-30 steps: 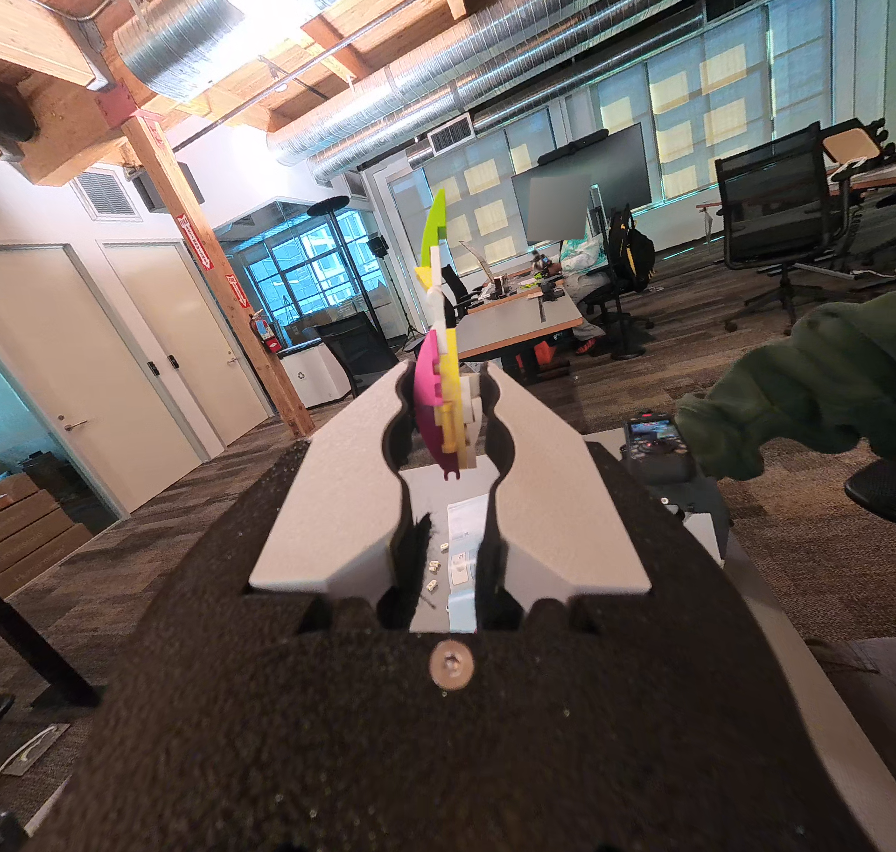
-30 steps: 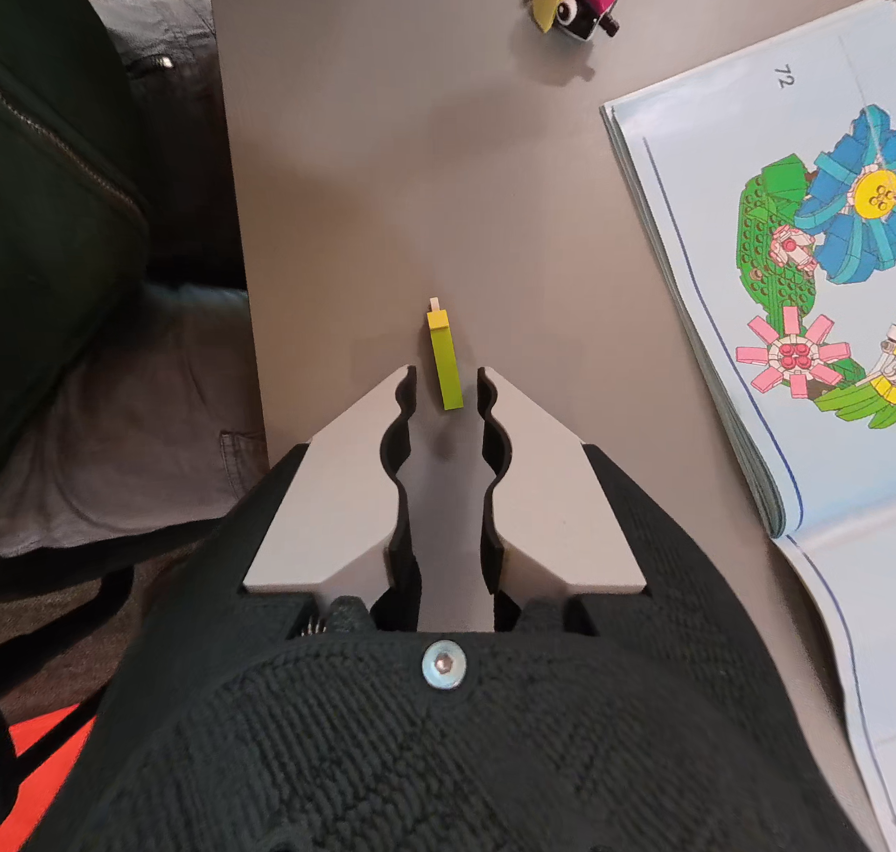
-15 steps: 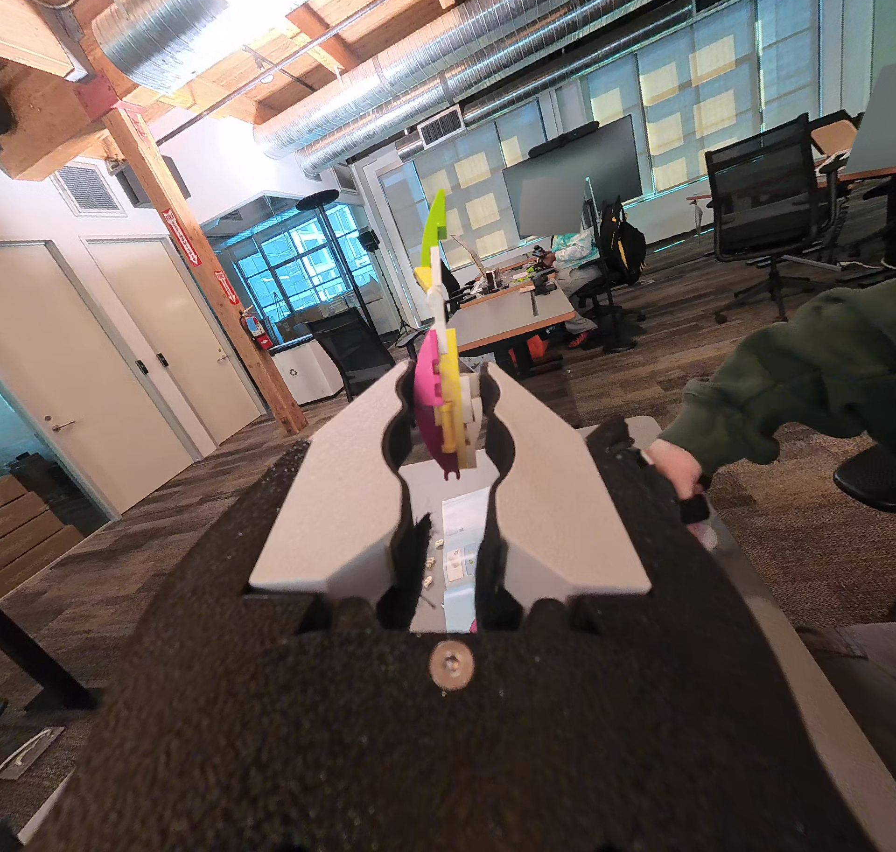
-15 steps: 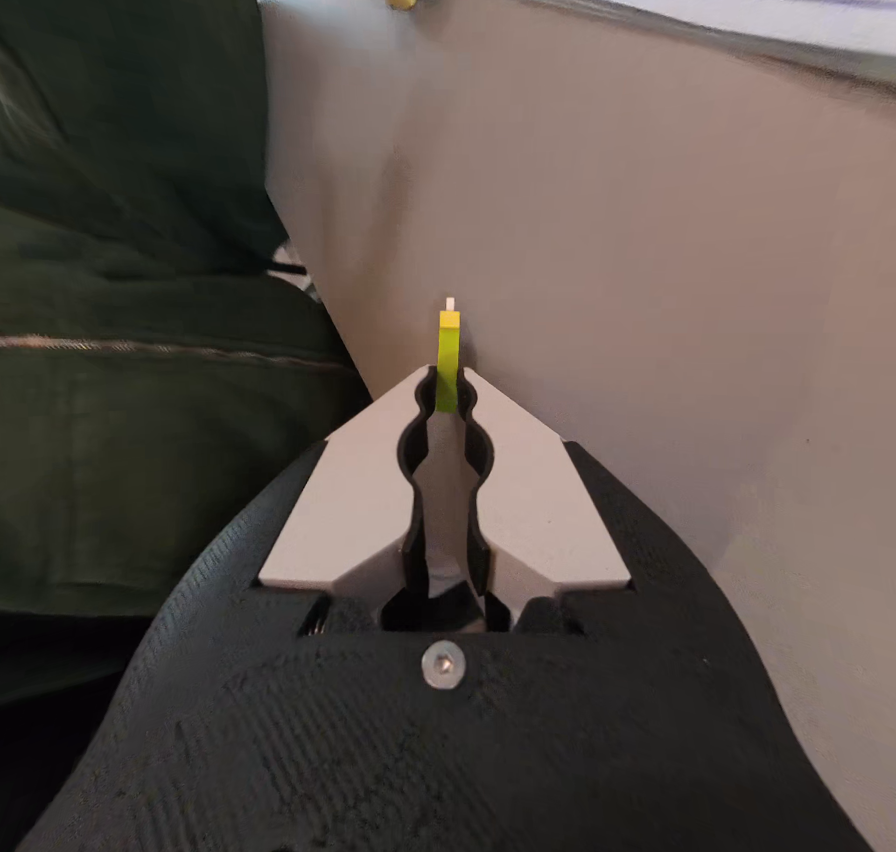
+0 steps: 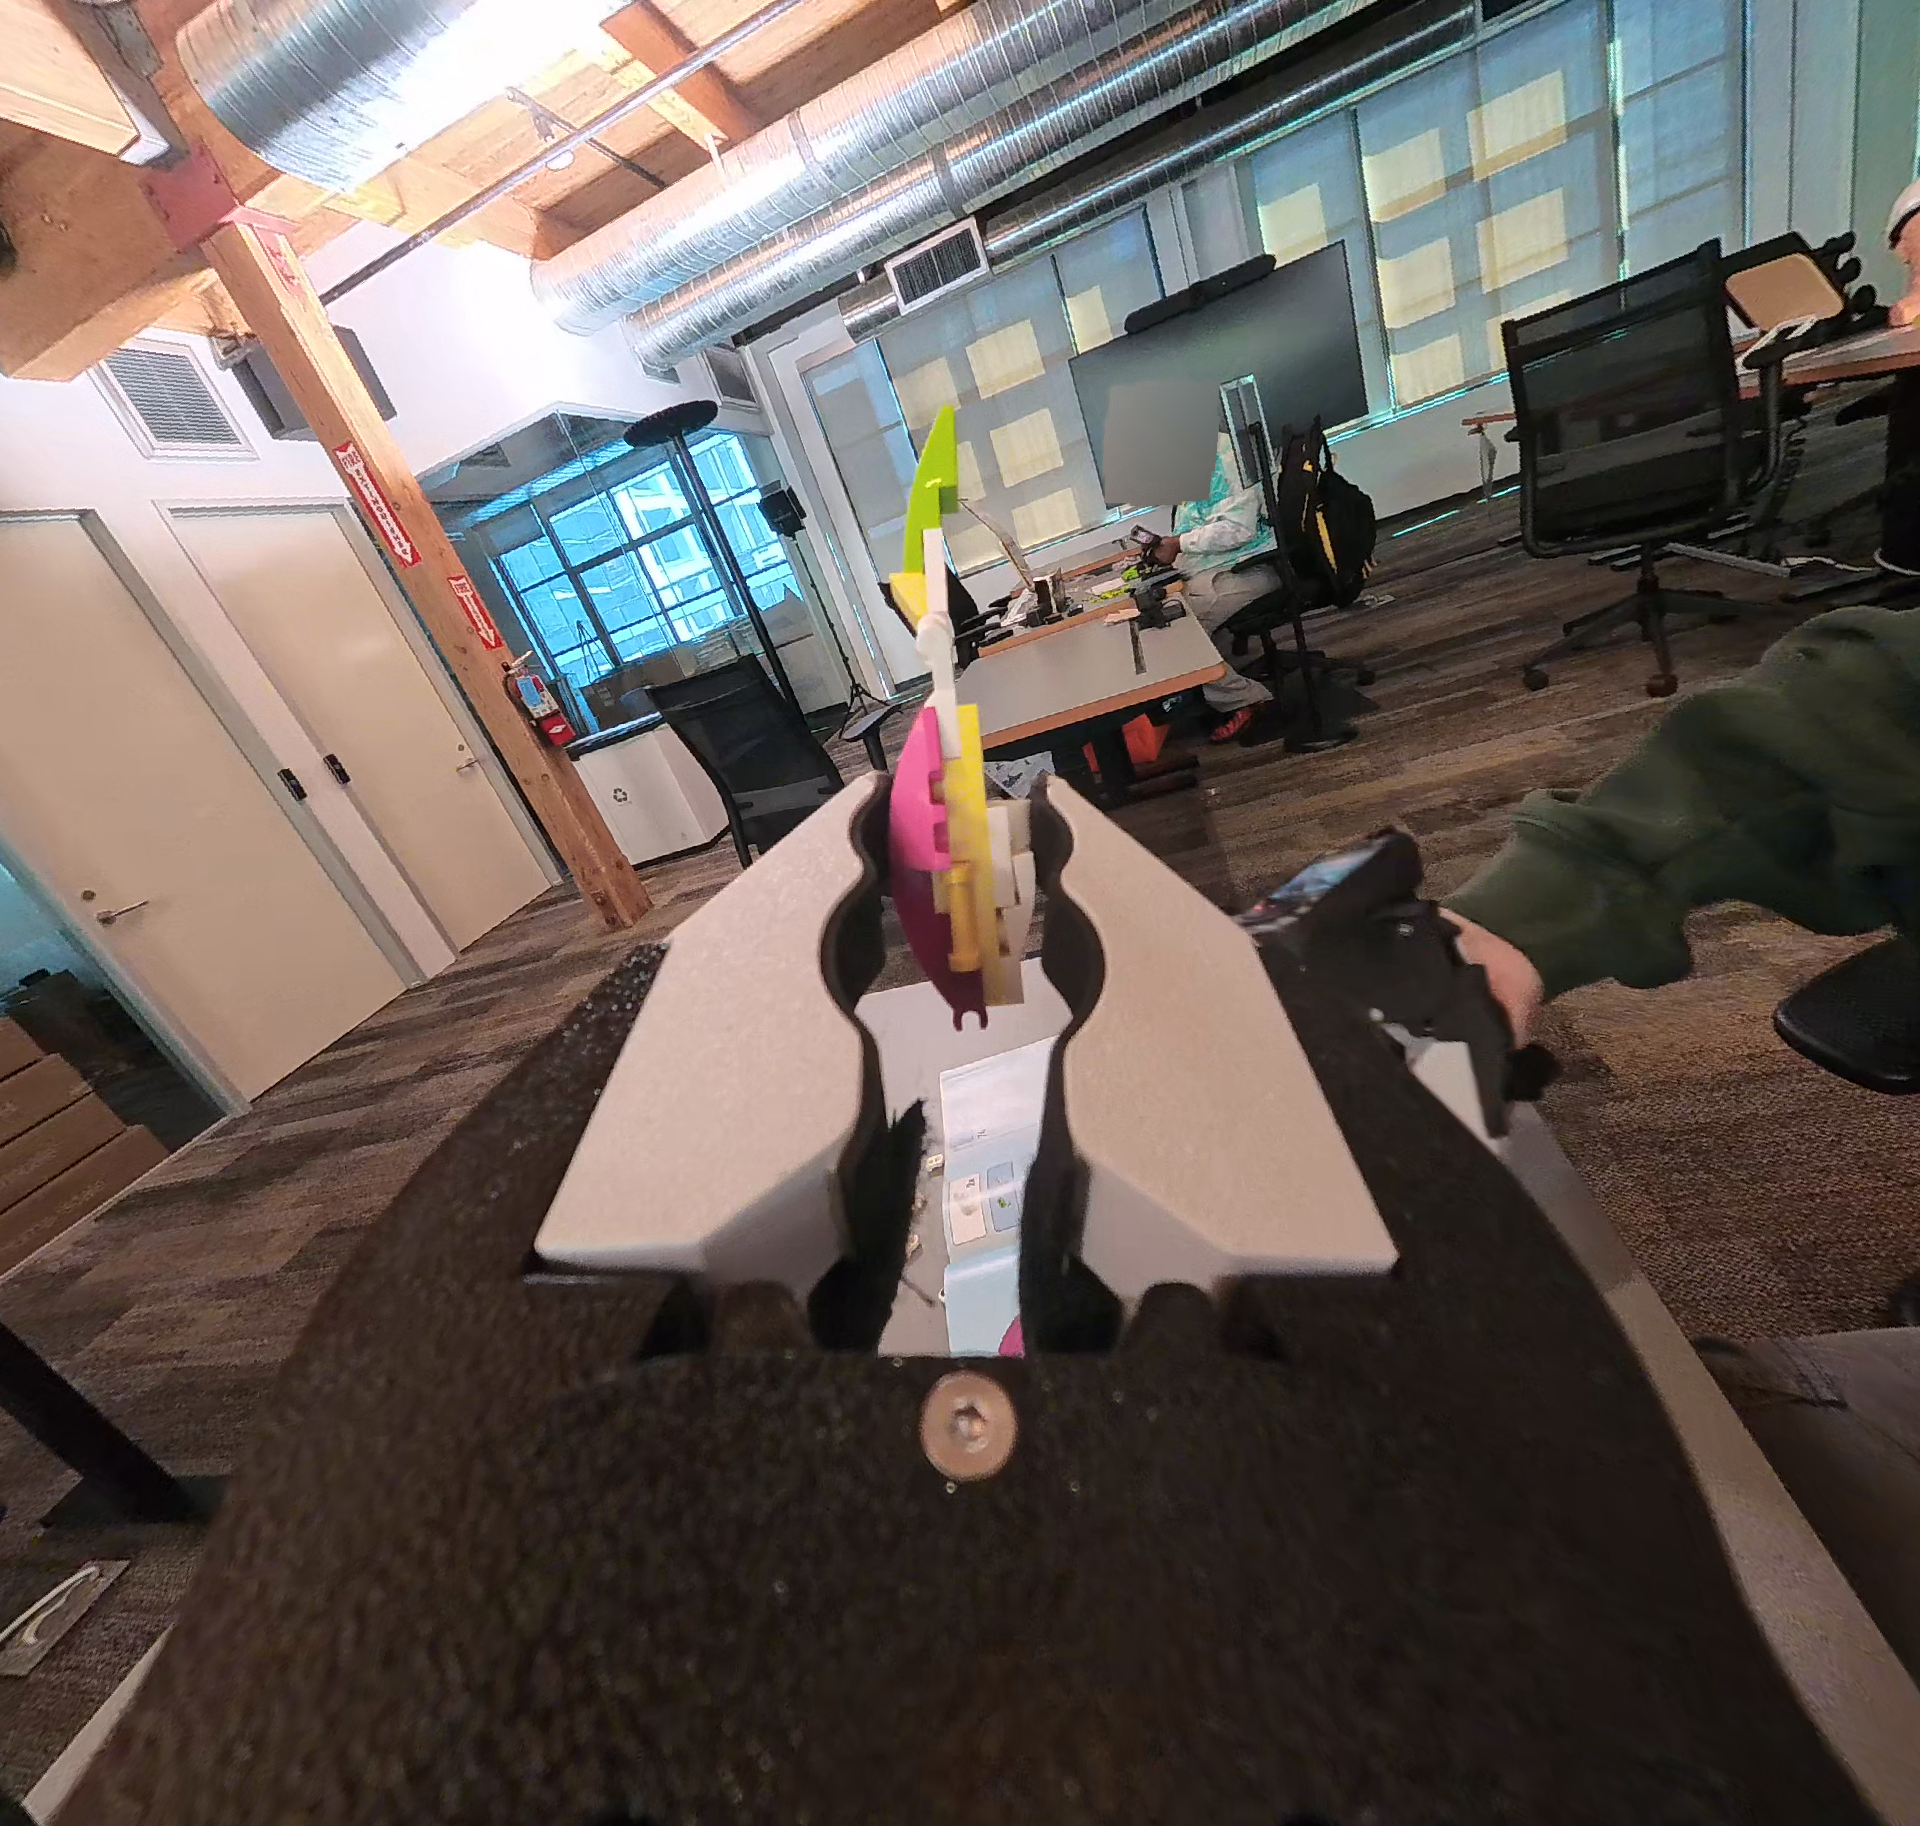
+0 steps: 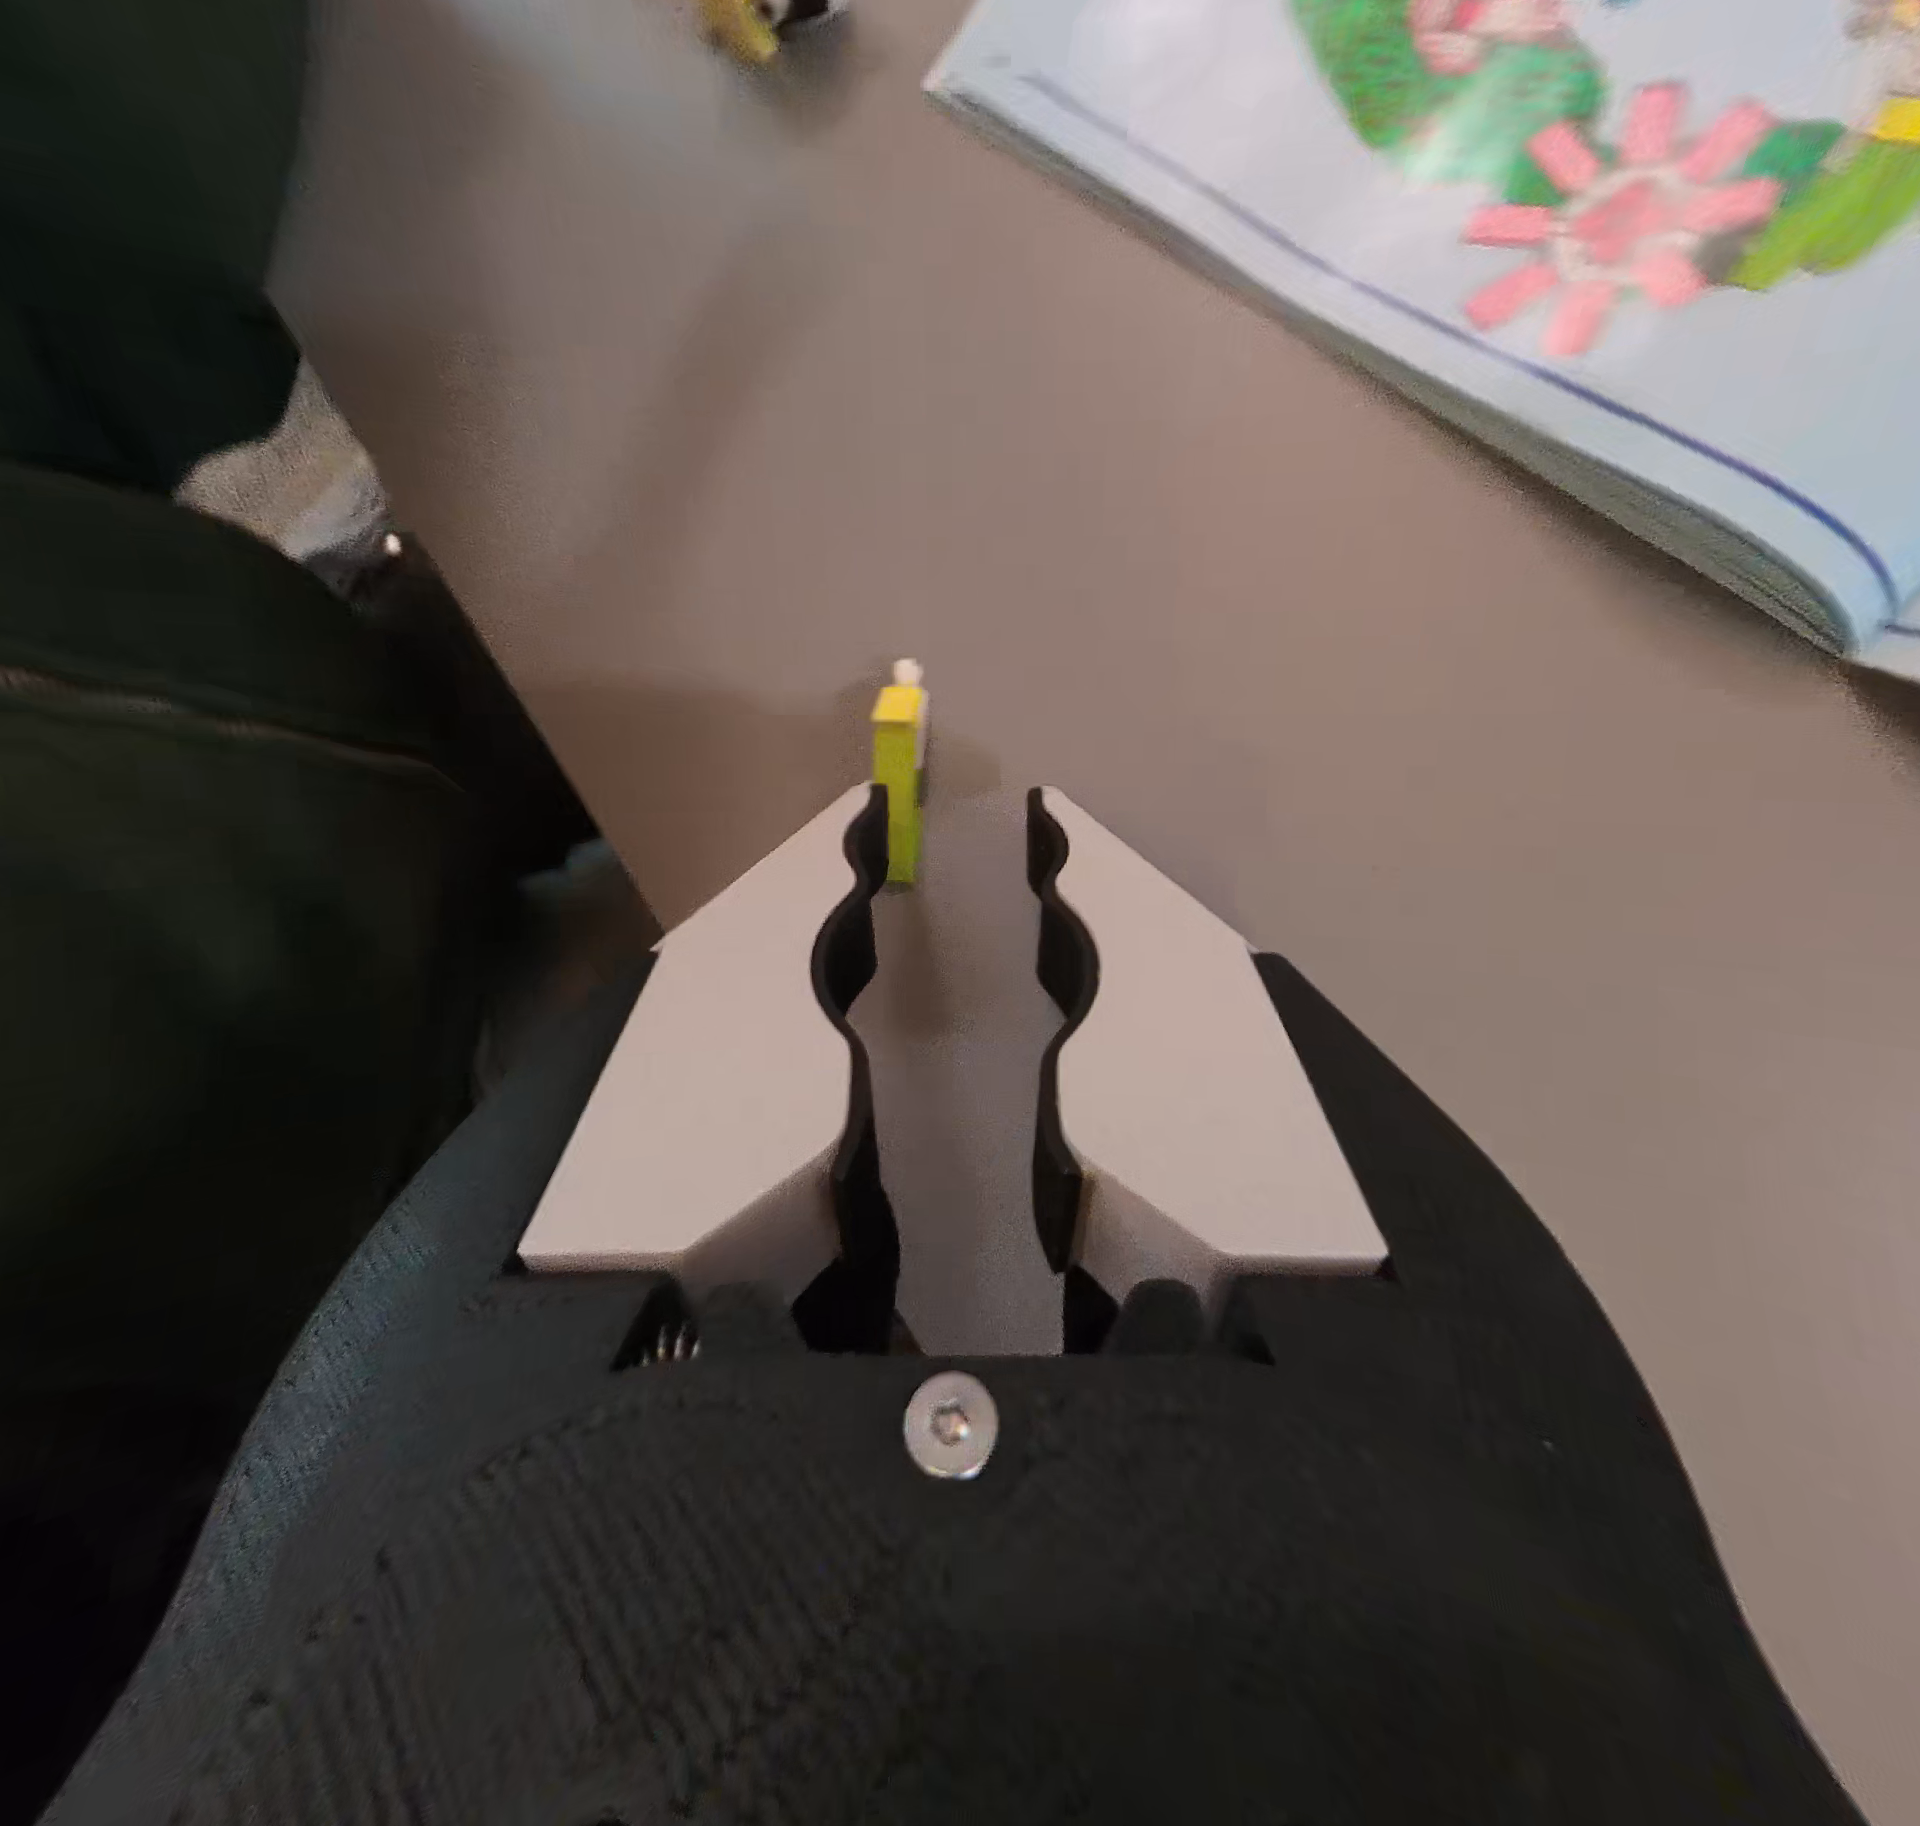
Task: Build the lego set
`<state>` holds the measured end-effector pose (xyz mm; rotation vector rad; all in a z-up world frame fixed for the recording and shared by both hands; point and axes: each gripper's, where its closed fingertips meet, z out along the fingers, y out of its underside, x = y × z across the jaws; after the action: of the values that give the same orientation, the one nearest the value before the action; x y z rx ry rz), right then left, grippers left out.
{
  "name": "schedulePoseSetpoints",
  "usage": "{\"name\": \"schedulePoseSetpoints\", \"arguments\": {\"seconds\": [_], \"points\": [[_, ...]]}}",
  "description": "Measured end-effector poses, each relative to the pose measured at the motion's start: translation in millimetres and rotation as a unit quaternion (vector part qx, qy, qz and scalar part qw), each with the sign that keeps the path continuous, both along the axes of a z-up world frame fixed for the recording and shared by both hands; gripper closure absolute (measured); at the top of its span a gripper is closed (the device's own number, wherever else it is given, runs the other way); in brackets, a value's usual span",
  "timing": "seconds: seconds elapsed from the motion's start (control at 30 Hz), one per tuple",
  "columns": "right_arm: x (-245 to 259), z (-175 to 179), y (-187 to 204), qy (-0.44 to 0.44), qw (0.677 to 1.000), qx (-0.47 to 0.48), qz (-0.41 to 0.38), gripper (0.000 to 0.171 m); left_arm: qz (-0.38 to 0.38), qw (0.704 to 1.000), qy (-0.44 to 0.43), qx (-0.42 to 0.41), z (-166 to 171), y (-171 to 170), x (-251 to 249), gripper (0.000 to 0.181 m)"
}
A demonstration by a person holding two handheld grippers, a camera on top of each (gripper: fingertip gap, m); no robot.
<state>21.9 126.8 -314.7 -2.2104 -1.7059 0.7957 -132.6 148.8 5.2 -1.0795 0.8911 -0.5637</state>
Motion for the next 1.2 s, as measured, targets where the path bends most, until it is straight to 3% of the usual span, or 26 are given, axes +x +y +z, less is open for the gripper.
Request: {"name": "schedulePoseSetpoints", "arguments": {"seconds": [0.1,0.23,0.37,0.5,0.67,1.03,1.13,1.2], "points": [[1.3,-8.2,-10.0,-0.016,0.998,0.052,0.03,0.144,-0.001,1.0,0.002,-0.001,-0.7,0.3,0.7,0.157],[0.4,-10.3,-10.7,-0.011,0.995,0.093,0.025,0.165,-0.002,1.0,0.002,-0.002,-1.3,0.7,1.2,0.157],[0.1,-3.7,-18.6,0.025,0.991,-0.095,-0.088,0.165,-0.004,1.0,0.003,-0.004,-1.9,0.8,1.7,0.157],[10.1,-2.9,-19.7,0.04,0.929,-0.304,-0.205,0.165,-0.006,1.0,0.005,-0.002,-1.7,-0.7,2.9,0.157],[24.8,-8.7,-14.5,0.036,0.898,-0.367,-0.241,0.165,-0.006,1.0,0.009,-0.009,-3.6,0.0,3.8,0.157],[44.6,-7.7,9.5,0.02,0.938,-0.23,-0.26,0.16,-0.012,1.0,0.021,-0.013,-6.7,-1.3,9.7,0.157],[42.9,-2.7,18.7,0.028,0.963,-0.133,-0.234,0.145,-0.012,1.0,0.023,-0.013,-6.8,-1.8,10.6,0.157],[33.7,3.6,16.0,0.038,0.987,-0.011,-0.156,0.138,-0.012,1.0,0.024,-0.013,-6.9,-1.9,10.8,0.157]]}}
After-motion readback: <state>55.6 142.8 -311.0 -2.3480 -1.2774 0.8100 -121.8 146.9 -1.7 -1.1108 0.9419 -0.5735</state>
